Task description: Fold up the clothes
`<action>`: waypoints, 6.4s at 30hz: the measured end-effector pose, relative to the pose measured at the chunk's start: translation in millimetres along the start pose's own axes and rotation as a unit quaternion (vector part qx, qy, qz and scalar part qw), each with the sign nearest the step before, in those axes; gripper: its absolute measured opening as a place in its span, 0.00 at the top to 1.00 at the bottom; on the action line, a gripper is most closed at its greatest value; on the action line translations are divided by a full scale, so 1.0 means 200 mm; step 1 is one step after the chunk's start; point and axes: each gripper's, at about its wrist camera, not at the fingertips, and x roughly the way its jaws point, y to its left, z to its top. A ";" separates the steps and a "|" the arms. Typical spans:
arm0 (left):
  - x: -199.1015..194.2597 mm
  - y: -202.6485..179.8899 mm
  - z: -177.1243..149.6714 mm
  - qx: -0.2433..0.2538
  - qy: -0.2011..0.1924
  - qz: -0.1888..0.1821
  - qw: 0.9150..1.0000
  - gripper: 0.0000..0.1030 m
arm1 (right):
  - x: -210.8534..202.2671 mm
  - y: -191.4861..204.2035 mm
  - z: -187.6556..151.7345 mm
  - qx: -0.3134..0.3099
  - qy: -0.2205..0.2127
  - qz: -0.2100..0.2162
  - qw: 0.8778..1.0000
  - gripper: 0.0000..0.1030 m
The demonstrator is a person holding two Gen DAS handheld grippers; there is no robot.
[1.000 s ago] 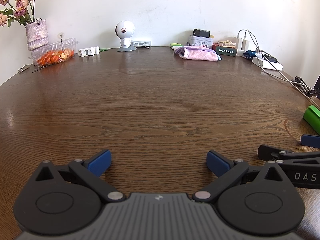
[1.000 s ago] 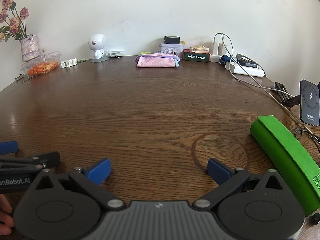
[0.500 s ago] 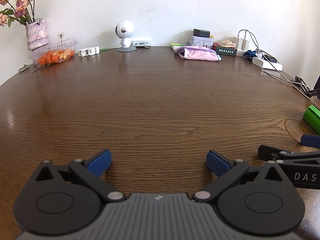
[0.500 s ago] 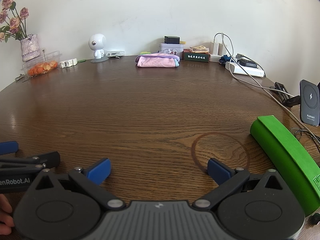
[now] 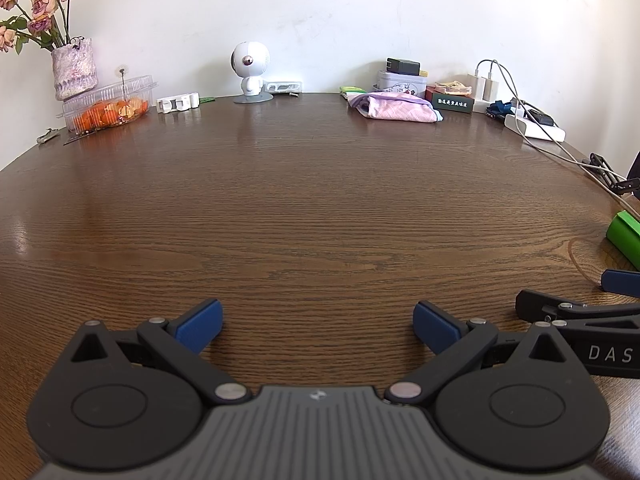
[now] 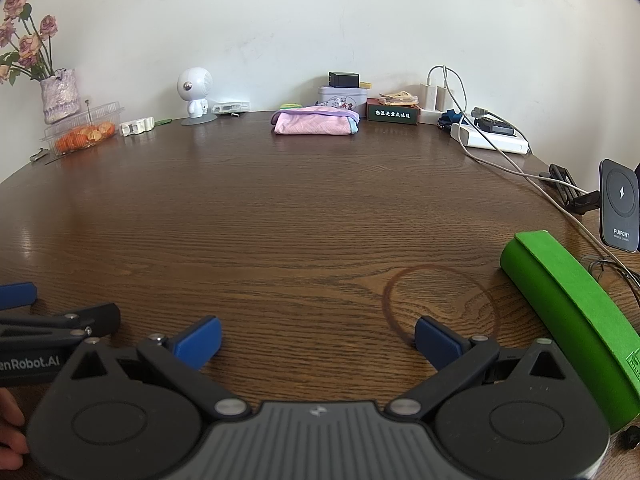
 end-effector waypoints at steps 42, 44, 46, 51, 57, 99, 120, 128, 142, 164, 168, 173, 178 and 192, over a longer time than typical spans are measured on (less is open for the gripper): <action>0.00 0.00 0.00 0.001 0.000 -0.001 1.000 0.00 | 0.00 0.02 -0.01 0.001 0.000 -0.001 1.000 0.00; 0.00 0.00 0.00 0.001 0.000 -0.001 1.000 0.00 | 0.00 0.02 -0.01 0.001 0.000 -0.001 1.000 0.00; 0.00 -0.01 0.00 0.001 0.000 -0.001 1.000 0.00 | 0.00 0.02 -0.01 0.001 0.000 -0.001 1.000 0.00; 0.00 -0.01 0.00 0.002 0.001 -0.001 1.000 0.01 | 0.00 0.01 -0.01 0.001 0.000 -0.001 1.000 0.00; 0.00 -0.01 0.00 0.002 0.001 0.000 1.000 0.01 | 0.00 0.01 -0.02 0.001 0.000 -0.002 1.000 0.00; 1.46 -0.18 1.26 -0.105 0.065 -0.166 0.978 0.41 | 1.45 -0.50 1.35 0.085 0.046 0.095 0.991 0.44; 0.18 -0.11 1.46 -0.035 -0.158 -0.212 0.964 0.99 | 0.23 -0.24 1.45 0.080 -0.192 0.206 0.956 0.99; -0.65 -0.16 1.27 0.046 -0.254 -0.202 0.945 0.99 | -0.55 -0.26 1.26 0.063 -0.306 0.232 0.921 0.99; -0.29 -0.03 0.00 -0.004 0.035 -0.156 0.987 0.99 | -0.34 -0.25 0.07 0.001 -0.011 0.230 0.973 0.99; 0.11 0.06 0.41 -0.028 0.040 -0.133 0.990 0.39 | -0.09 -0.50 0.23 0.070 -0.007 0.180 0.981 0.35; 0.28 -0.02 0.50 -0.009 0.054 -0.160 0.986 0.39 | 0.12 -0.52 0.36 0.109 0.024 0.191 0.975 0.35; 0.34 -0.10 0.48 0.046 0.059 -0.190 0.979 0.98 | 0.35 -0.48 0.47 0.098 0.068 0.181 0.976 0.43; 0.32 -0.09 0.47 0.081 0.041 -0.189 0.978 0.97 | 0.41 -0.33 0.48 0.023 0.087 0.175 0.980 0.97; -0.49 -0.07 0.33 0.099 -0.059 -0.163 0.980 0.98 | -0.43 -0.45 0.45 -0.061 -0.087 0.314 0.943 1.00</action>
